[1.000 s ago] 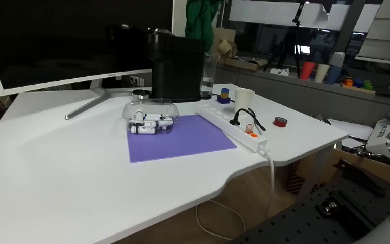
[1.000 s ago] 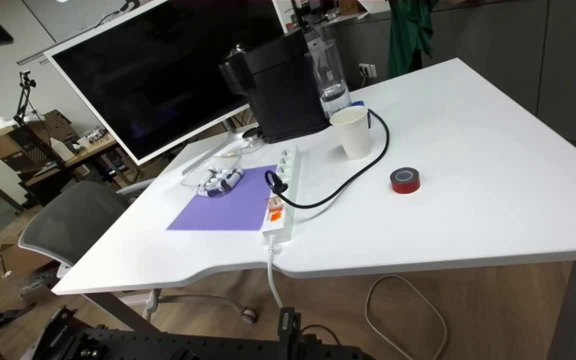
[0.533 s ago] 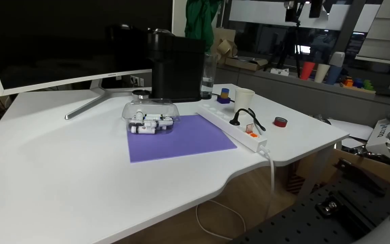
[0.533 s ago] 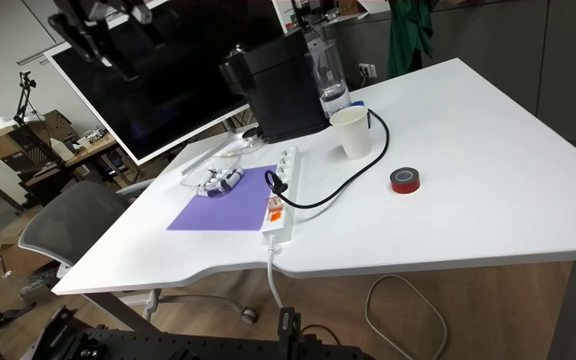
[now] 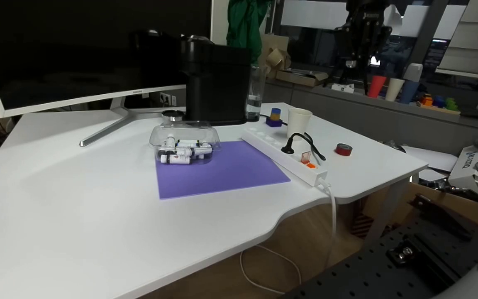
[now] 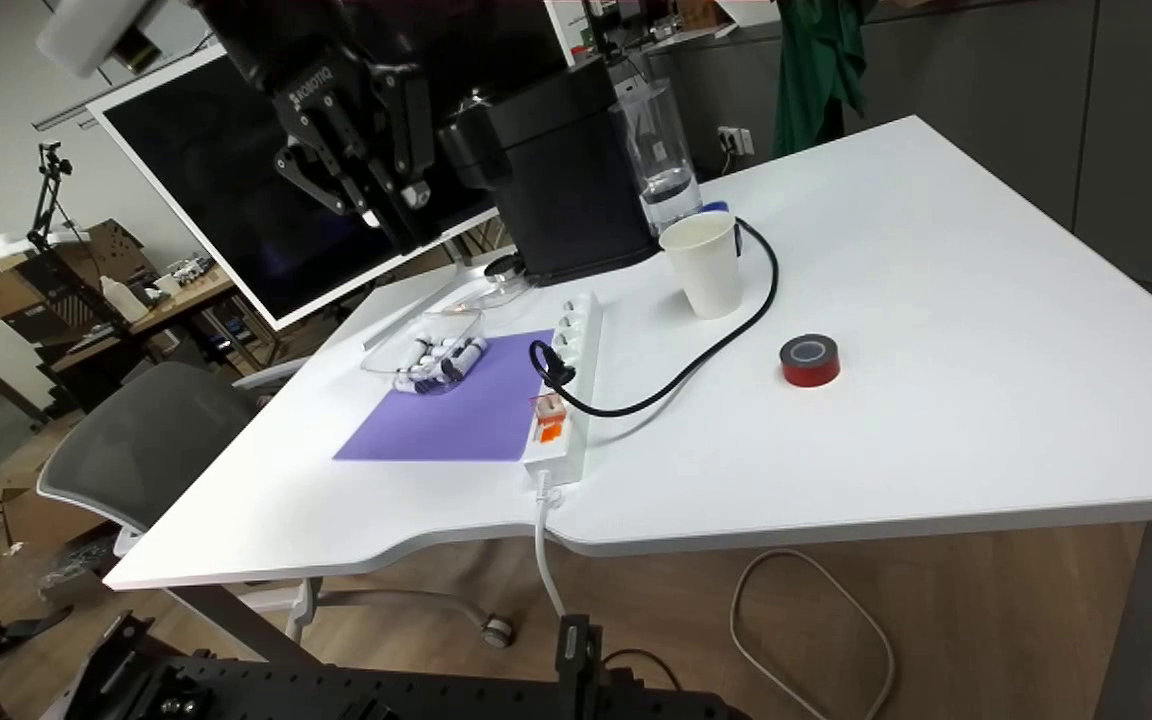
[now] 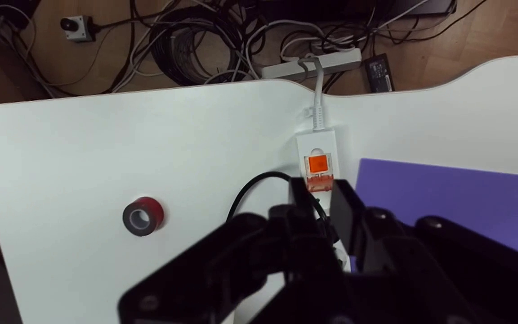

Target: Turn on the extension cable

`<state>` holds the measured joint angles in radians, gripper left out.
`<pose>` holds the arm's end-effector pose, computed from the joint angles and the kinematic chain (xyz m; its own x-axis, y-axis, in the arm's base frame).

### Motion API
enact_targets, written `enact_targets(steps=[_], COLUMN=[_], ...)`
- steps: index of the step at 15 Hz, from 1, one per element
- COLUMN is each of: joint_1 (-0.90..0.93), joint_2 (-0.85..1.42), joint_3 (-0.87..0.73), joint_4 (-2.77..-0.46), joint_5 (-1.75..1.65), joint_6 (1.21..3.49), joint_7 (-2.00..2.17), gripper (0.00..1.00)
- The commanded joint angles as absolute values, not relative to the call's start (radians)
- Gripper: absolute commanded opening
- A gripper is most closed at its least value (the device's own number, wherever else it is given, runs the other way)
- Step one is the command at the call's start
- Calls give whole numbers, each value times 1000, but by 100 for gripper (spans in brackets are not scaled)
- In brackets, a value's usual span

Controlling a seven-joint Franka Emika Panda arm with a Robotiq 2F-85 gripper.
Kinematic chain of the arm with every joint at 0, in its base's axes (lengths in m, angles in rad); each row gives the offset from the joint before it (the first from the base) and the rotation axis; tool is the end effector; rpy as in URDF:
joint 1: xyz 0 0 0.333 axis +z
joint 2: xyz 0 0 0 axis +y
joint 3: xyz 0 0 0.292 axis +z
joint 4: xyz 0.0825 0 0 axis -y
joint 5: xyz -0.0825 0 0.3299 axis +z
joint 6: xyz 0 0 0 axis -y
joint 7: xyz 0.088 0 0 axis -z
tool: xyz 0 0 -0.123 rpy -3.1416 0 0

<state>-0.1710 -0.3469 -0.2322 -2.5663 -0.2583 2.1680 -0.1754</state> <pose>0.3397 -0.1573 0.3718 0.9943 -0.0650 -0.0843 -0.0553 -0.9921 0.1130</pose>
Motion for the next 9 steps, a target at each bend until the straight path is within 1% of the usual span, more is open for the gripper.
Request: enact_targets(steps=[1, 6, 9], joint_1=[-177, -187, -190], joint_2=[-249, -155, -165], joint_3=[-248, -248, -237], joint_4=[-2535, -2518, -2540], joint_5=[-213, -182, -187], joint_6=[2193, 2246, 2248], joint_7=[-237, -272, -258], gripper=[0, 0, 1])
